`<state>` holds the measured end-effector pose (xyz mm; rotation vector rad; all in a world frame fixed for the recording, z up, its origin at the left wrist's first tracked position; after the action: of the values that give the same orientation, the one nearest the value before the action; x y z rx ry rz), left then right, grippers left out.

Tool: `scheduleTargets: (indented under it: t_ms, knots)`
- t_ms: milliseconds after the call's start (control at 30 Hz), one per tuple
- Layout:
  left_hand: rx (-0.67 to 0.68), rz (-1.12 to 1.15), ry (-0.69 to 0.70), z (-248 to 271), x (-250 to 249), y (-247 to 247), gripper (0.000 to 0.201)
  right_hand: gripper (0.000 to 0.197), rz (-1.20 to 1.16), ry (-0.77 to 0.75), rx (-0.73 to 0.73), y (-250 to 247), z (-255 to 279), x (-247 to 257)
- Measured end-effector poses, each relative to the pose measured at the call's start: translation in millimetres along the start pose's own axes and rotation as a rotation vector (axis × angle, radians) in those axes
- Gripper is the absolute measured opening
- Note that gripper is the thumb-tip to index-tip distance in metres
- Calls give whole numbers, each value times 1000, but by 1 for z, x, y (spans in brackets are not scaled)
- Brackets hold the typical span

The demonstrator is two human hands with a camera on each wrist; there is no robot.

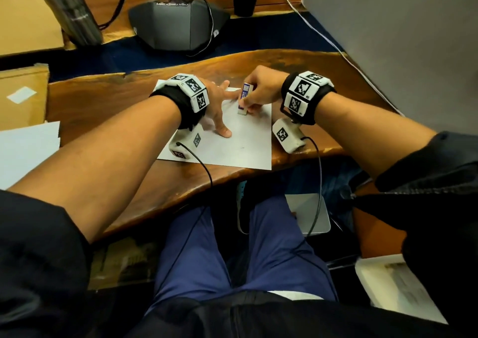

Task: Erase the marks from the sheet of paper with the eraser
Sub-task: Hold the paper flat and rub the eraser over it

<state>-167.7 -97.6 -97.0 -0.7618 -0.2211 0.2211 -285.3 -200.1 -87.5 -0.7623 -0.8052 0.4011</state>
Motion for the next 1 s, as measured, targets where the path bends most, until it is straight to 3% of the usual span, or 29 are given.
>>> scheduleTargets:
  t_ms: [100,267,400,533,700,833,1000]
  knots:
    - [-5,-7,-3,0,0,1,132,23,-95,34,-173,-3,-6,-2]
    - [17,-14,1,4,-1,-1,132,20,51,-9,5,-2,-1,1]
    - [17,-5,-2,3,-1,-1,133,27,-58,38,-175,-6,-9,-1]
    - [16,0,8,5,1,-1,127,12,53,-32,30,0,-2,3]
    - [14,11,-11,3,1,0,130,12,-74,-20,-106,-4,-6,0]
    - [17,5,-14,5,0,-1,128,13,63,-64,121,2,3,2]
    - [-28,95,18,5,5,4,127,16,34,-6,-166,-7,-7,-3]
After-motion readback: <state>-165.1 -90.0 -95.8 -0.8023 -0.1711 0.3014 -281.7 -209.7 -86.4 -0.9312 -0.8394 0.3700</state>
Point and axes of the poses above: each hand's wrist, its own z-axis away from the middle knuckle, its own y-axis out of the palm, x = y × z, the point moved 1 cm from there along -z, towards the middle knuckle, and after that the axes turned 9 degrees about x, right-handed, at the moved point
